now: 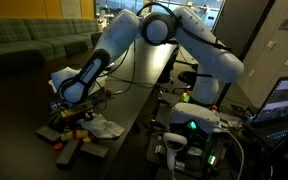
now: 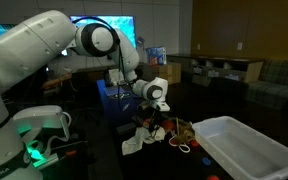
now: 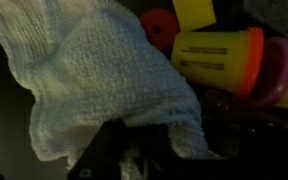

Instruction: Use the cloth to push the objects on the table to the left, then put it in the box

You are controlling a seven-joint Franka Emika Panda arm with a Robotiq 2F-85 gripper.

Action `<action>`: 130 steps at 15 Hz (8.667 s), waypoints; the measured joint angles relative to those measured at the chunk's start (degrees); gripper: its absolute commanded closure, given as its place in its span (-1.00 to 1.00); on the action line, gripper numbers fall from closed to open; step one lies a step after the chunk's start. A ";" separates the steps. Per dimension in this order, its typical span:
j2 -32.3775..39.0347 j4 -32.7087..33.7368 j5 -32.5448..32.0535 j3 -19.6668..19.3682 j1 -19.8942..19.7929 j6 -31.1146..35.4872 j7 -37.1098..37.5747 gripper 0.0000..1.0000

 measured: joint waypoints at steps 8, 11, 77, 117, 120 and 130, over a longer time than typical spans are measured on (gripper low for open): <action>-0.27 2.41 0.14 0.19 1.87 1.64 -1.31 0.72; -2.60 0.26 0.00 0.52 0.20 1.64 -8.71 0.71; 3.63 3.65 -3.72 -14.20 3.70 13.15 15.96 0.72; -6.48 -15.56 -11.81 -23.38 -7.70 11.80 10.62 0.72; -2.06 -10.16 -11.56 -22.23 -7.65 11.78 14.44 0.72; 6.51 4.23 -11.51 -20.02 -7.66 10.11 18.07 0.72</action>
